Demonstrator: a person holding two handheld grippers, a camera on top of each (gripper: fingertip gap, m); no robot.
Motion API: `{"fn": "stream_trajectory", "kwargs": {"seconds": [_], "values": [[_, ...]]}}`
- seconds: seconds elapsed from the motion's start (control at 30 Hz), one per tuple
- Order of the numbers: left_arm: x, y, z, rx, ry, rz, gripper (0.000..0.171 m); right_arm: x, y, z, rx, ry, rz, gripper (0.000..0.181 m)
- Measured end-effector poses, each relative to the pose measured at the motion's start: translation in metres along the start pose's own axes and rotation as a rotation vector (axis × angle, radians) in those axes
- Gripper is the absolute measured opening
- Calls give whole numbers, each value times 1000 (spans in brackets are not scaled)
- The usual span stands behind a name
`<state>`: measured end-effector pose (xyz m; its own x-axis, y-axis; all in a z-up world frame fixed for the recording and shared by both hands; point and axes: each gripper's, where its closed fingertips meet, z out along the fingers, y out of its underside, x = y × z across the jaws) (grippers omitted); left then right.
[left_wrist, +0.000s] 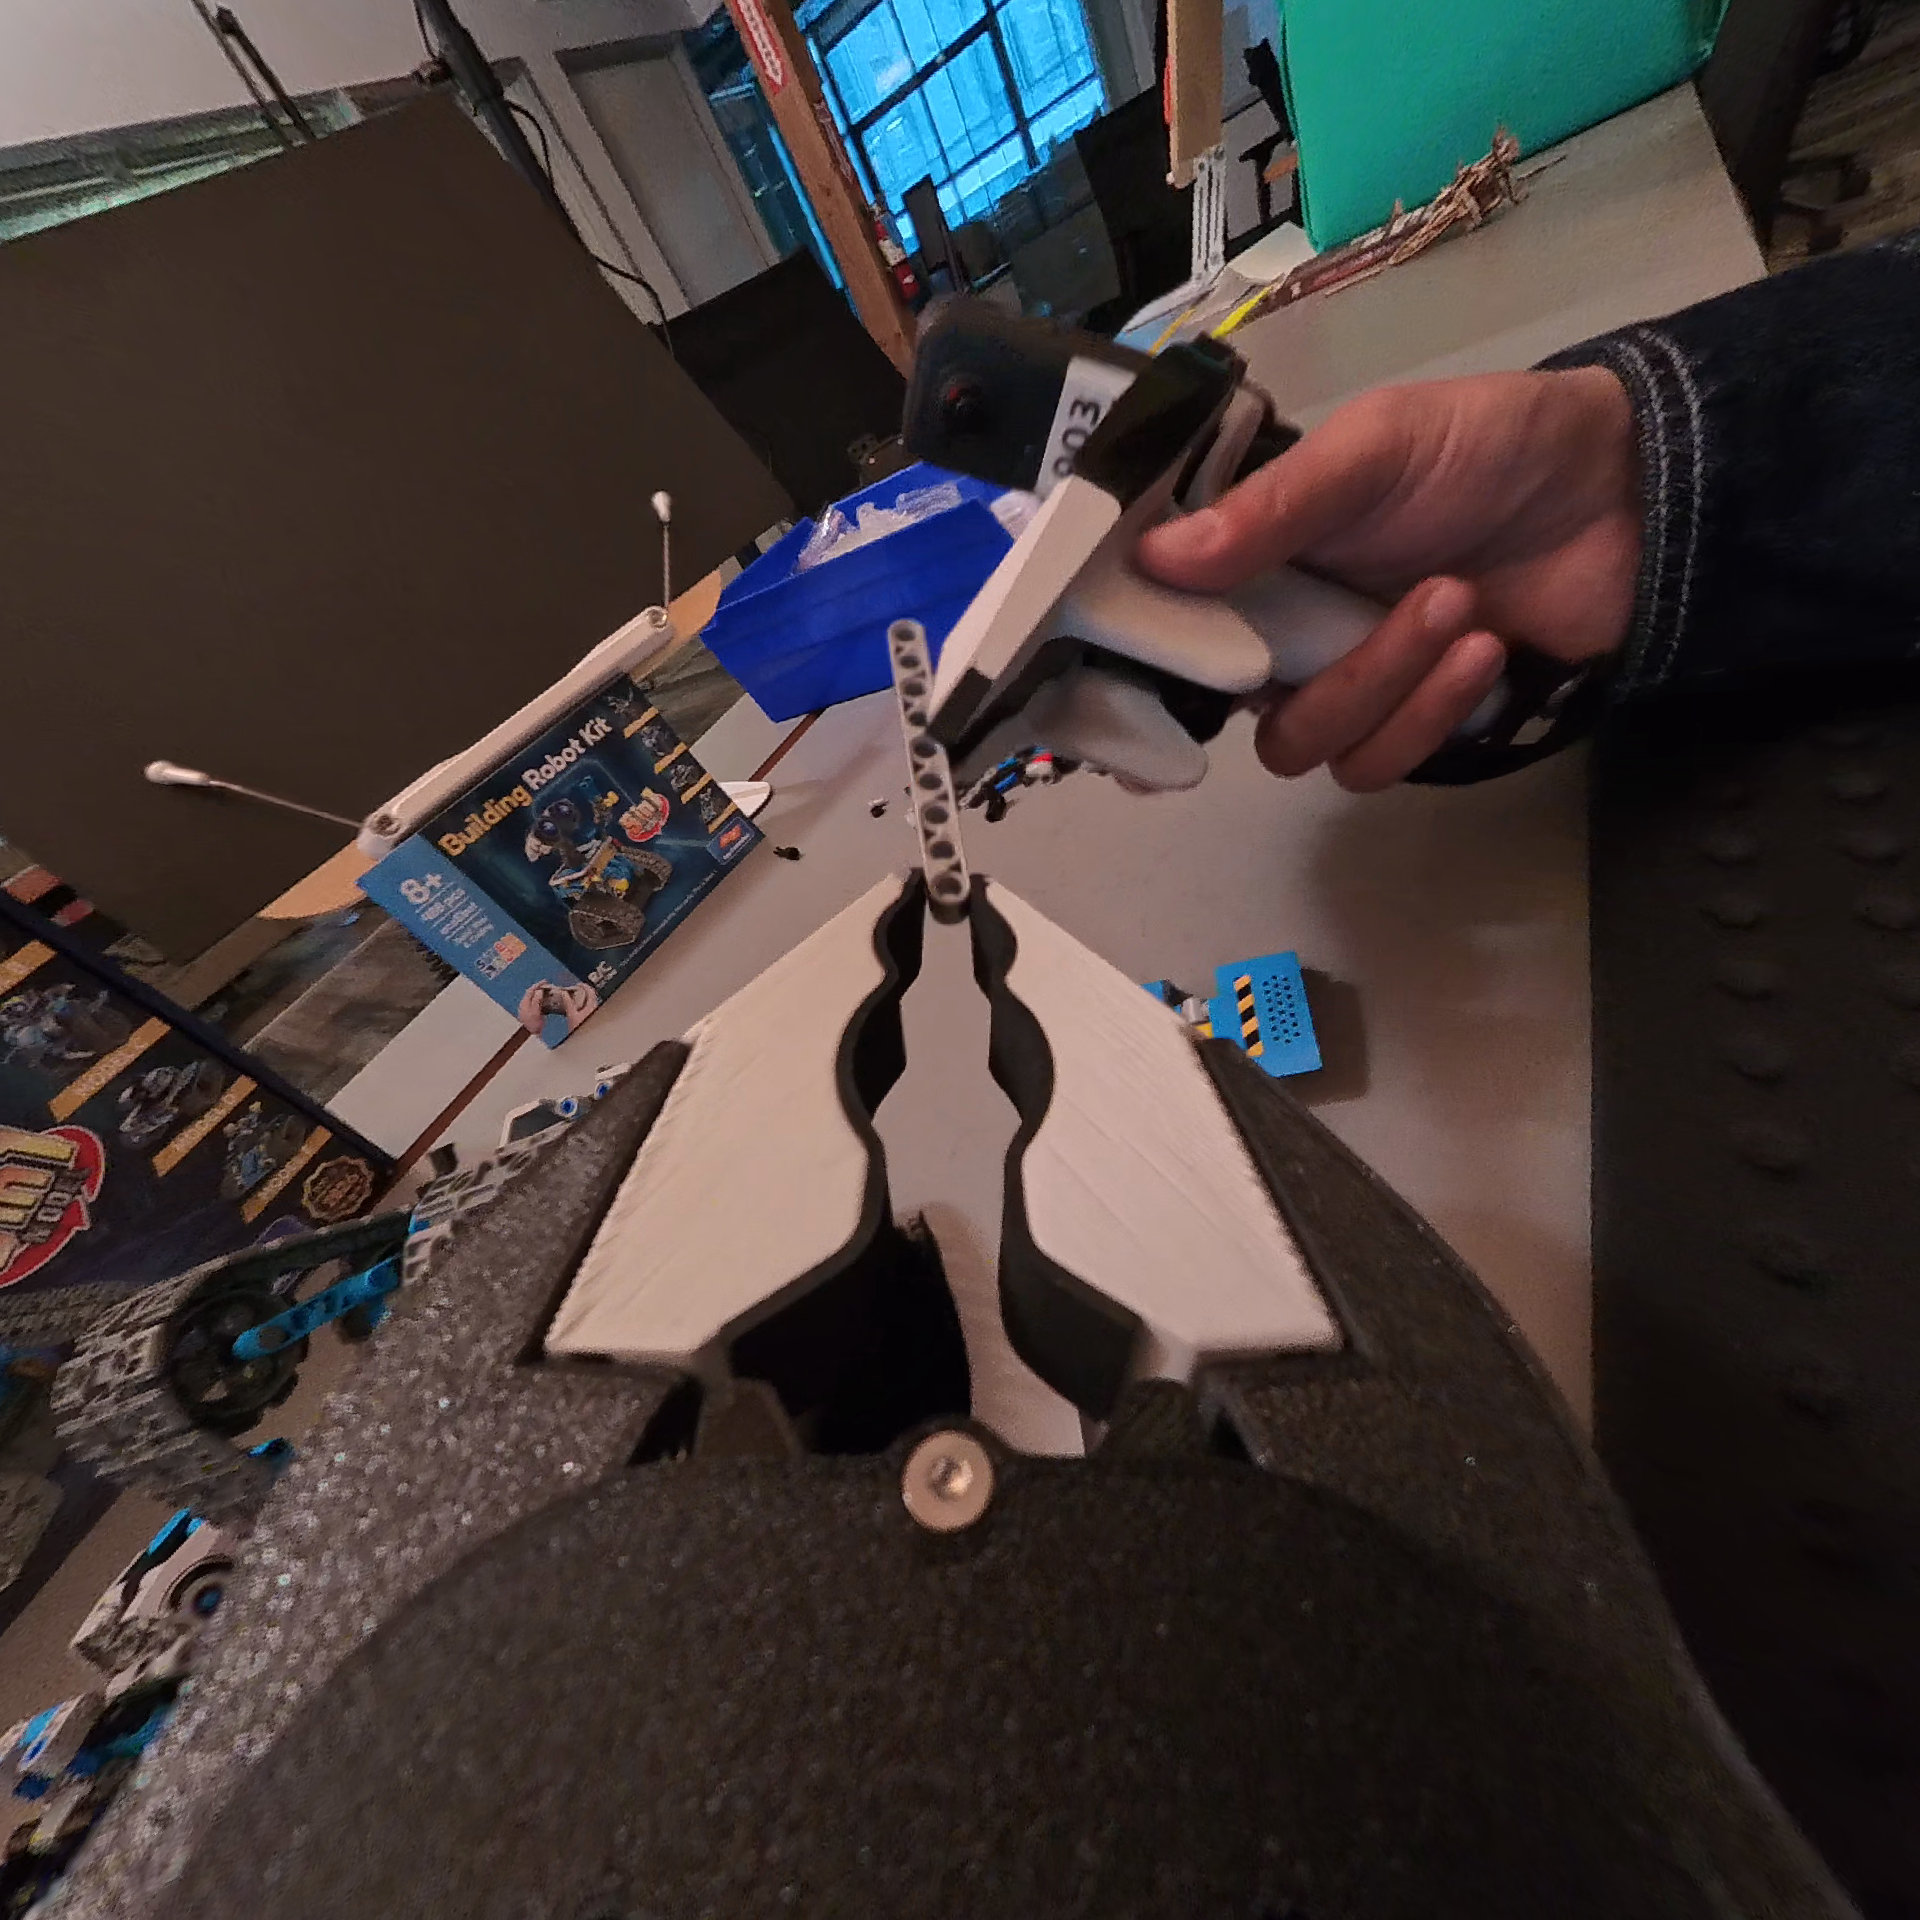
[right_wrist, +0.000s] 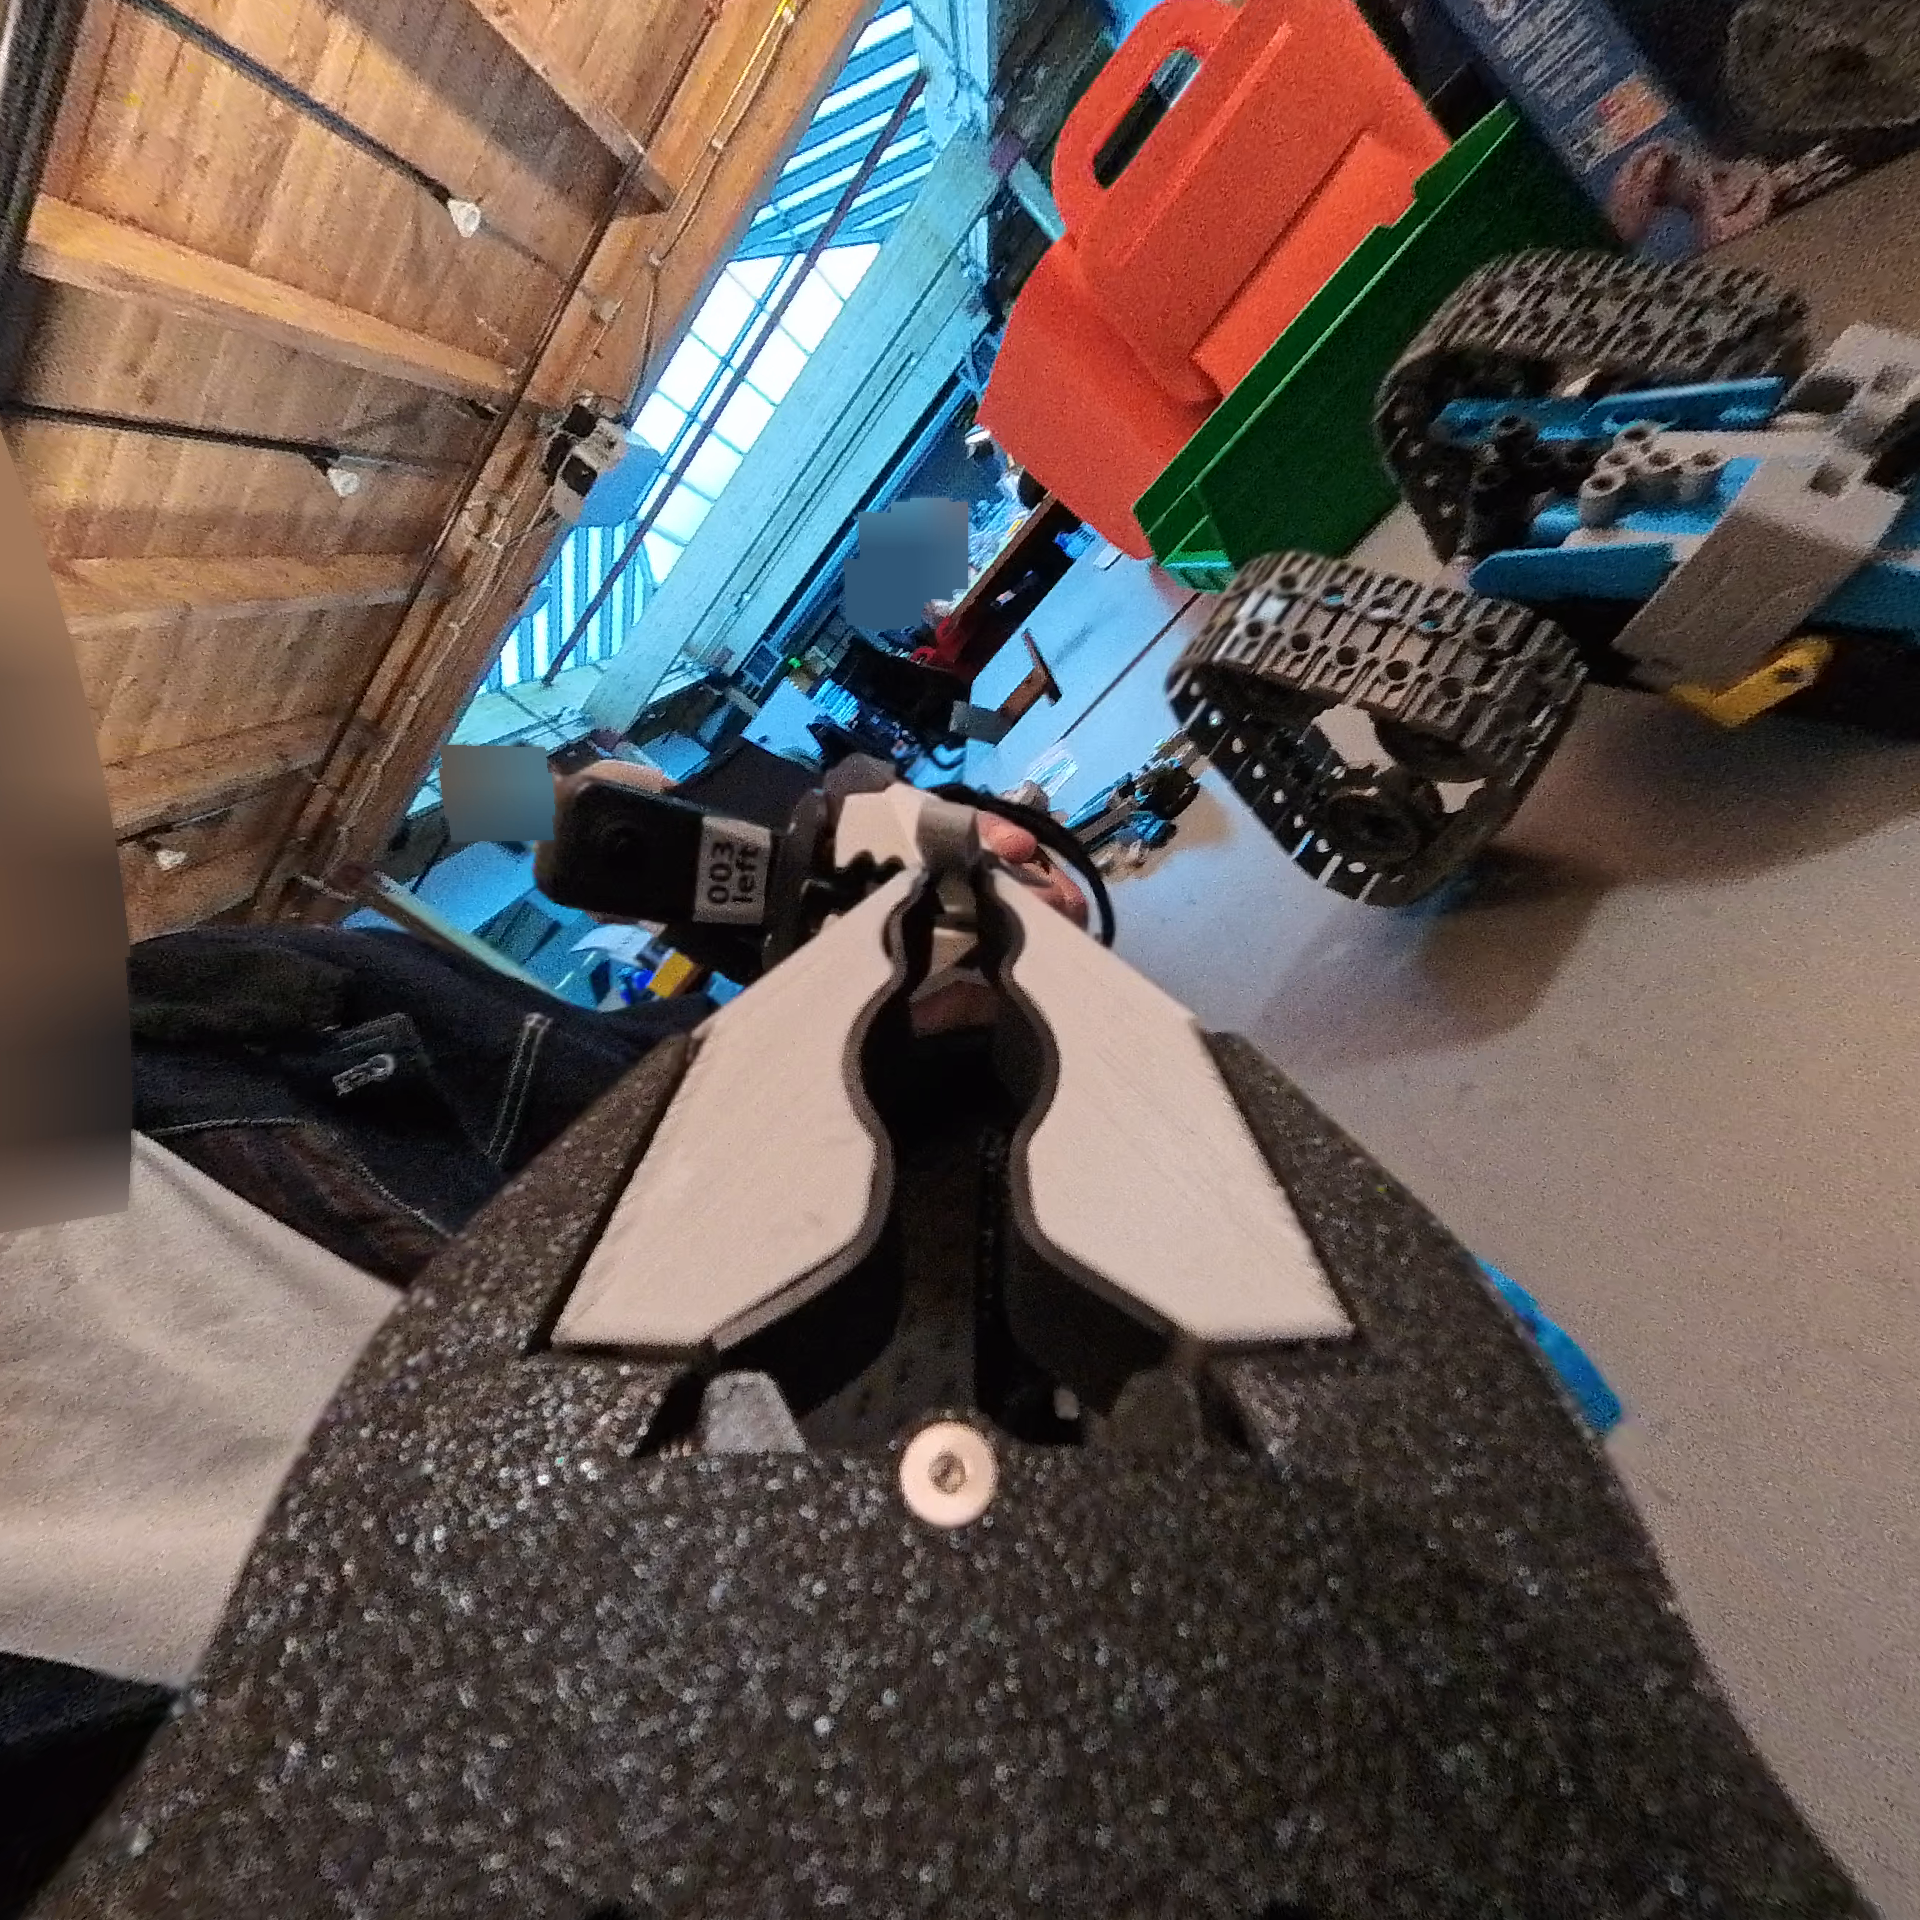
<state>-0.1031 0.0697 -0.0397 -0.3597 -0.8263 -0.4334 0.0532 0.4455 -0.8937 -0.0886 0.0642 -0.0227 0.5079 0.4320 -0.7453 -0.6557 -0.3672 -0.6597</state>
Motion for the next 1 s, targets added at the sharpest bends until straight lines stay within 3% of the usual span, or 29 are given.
{"fn": "stream_trajectory", "kwargs": {"seconds": [0.1, 0.2, 0.3, 0.37, 0.47, 0.63, 0.73, 0.8, 0.83, 0.9, 1.0], "values": [[1, 7, 1, -31, 21, -48, 13, 19, -23, -39, 47, 148, -42, 5], [6, 15, 5, -64, 77, -139, 15, 77, -45, -142, -31, 724, -205, 6], [7, 39, 14, -187, 73, -174, 15, 98, -51, -261, -164, 1216, -270, 6], [6, 58, 19, -283, 54, -200, 16, 99, -49, -302, -187, 1362, -258, 6], [6, 81, 21, -396, 49, -254, 19, 108, -46, -331, -230, 1498, -243, 7], [5, 89, 19, -425, 48, -290, 20, 117, -44, -329, -210, 1488, -213, 24], [6, 89, 19, -427, 48, -285, 20, 106, -55, -330, -191, 1537, -277, 31], [7, 89, 19, -430, 51, -280, 20, 96, -64, -313, -189, 1513, -353, 31], [7, 89, 19, -431, 53, -281, 20, 92, -64, -291, -206, 1445, -389, 31], [8, 90, 19, -435, 57, -284, 20, 84, -46, -214, -293, 1136, -448, 32], [11, 90, 18, -434, 77, -303, 20, 69, 23, -108, -509, 679, -461, 45]]}}
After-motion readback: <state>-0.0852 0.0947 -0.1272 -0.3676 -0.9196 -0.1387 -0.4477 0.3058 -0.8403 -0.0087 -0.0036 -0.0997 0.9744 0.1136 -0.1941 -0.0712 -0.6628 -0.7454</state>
